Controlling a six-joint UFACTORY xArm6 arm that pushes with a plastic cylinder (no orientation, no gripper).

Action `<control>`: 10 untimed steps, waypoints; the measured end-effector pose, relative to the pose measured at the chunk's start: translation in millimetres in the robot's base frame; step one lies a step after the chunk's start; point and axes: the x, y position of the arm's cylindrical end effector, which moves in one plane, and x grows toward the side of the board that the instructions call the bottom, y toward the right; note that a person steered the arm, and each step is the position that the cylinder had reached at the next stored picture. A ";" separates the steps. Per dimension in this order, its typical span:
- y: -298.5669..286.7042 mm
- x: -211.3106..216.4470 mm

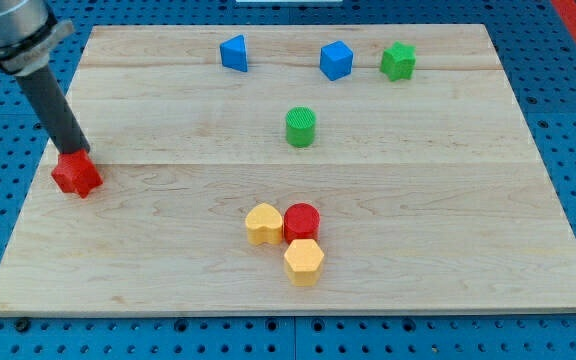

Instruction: Place the red star ahead right to the red circle

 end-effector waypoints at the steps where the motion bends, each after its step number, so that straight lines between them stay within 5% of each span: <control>1: -19.7 21.2; 2: -34.3 46.9; 3: 62.1 78.9; 6: 141.0 24.4; 7: 102.1 1.0; 8: 181.9 -11.9; 10: 219.1 -3.0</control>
